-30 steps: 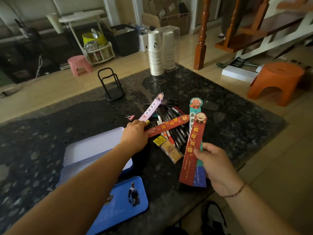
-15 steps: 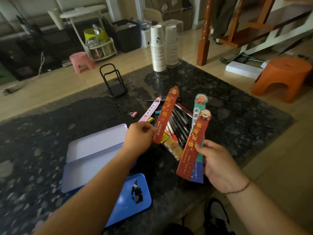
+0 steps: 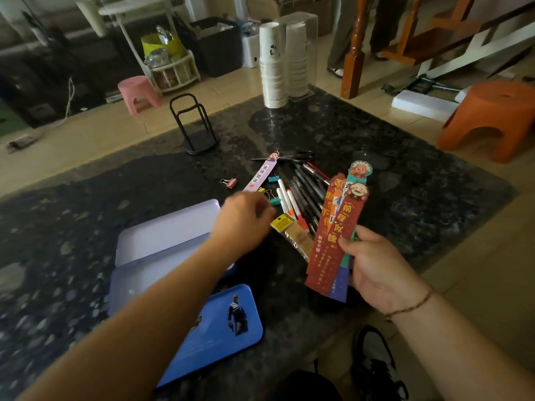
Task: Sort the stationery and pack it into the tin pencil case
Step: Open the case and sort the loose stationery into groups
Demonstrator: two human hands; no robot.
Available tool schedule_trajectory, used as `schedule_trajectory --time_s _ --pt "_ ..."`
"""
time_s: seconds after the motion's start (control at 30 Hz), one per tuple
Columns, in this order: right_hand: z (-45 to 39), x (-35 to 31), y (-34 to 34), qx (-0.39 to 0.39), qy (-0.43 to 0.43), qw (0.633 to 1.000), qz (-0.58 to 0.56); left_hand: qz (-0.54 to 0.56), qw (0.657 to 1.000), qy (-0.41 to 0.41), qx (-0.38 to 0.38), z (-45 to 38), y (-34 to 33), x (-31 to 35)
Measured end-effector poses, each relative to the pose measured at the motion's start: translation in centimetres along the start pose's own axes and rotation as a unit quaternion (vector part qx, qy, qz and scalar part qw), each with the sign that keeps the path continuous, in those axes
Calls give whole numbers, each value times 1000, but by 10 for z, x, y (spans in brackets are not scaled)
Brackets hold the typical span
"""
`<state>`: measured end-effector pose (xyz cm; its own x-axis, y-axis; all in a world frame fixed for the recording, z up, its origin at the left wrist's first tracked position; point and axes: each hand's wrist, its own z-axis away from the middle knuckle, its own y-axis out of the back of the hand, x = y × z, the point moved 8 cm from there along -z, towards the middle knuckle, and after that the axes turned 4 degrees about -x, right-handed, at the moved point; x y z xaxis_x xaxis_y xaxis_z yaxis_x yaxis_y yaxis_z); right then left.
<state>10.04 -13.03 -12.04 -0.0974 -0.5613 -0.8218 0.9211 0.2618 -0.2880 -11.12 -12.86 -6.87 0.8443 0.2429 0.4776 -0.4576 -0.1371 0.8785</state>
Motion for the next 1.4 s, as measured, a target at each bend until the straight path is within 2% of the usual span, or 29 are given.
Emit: schedule_trajectory --time_s 0.07,0.13,0.23,0.4,0.5,0.6,0.7,0.77,0.83,0.97,1.03,1.1,1.17,1.2,1.27,1.3,1.33,1.37,1.4 --pt "0 0 -3 -4 -3 1000 5 -179 983 42 4 -25 5 -26" --pt "-1 0 -5 -6 -4 1000 4 -267 959 84 -47 -40 1 -46" --pt "-2 0 -6 -2 -11 1000 11 -278 955 91 -53 -49 -6 -55" --pt "-3 -1 -3 -6 -12 1000 14 -221 968 115 -35 -55 -3 -61" --pt "-3 1 -5 -13 -18 1000 9 -257 964 67 -17 -51 6 -47" --pt "-3 2 -9 -29 -22 999 -12 -180 983 25 27 -32 23 -26" --pt "-1 -1 -21 -79 -13 992 -99 -187 968 -134 104 13 19 22" --pt "-1 -2 -25 -89 -8 987 -134 -196 945 -243 100 53 -2 49" --pt "-4 -1 -22 -74 -2 989 -128 -192 931 -301 73 79 -23 64" --pt "-5 -1 -7 -12 15 997 -79 -133 928 -348 25 100 -34 78" --pt "-3 -7 -2 16 42 999 -12 -55 939 -338 -18 99 -28 73" --pt "1 -20 -3 31 112 988 100 65 952 -299 -7 94 -10 64" --pt "15 -40 -15 33 234 944 230 247 943 -217 59 86 14 47" --pt "25 -48 -25 33 303 898 316 348 916 -177 92 83 24 39" --pt "43 -49 -49 38 389 764 514 476 853 -131 166 83 36 26" --pt "48 -43 -58 34 395 706 587 488 843 -106 199 84 38 20" --pt "47 -34 -65 22 372 671 641 478 848 -75 216 84 36 13" --pt "43 -25 -69 12 336 656 676 456 864 -39 209 80 28 6" --pt "37 -14 -68 5 298 655 694 432 884 4 181 75 16 -2"
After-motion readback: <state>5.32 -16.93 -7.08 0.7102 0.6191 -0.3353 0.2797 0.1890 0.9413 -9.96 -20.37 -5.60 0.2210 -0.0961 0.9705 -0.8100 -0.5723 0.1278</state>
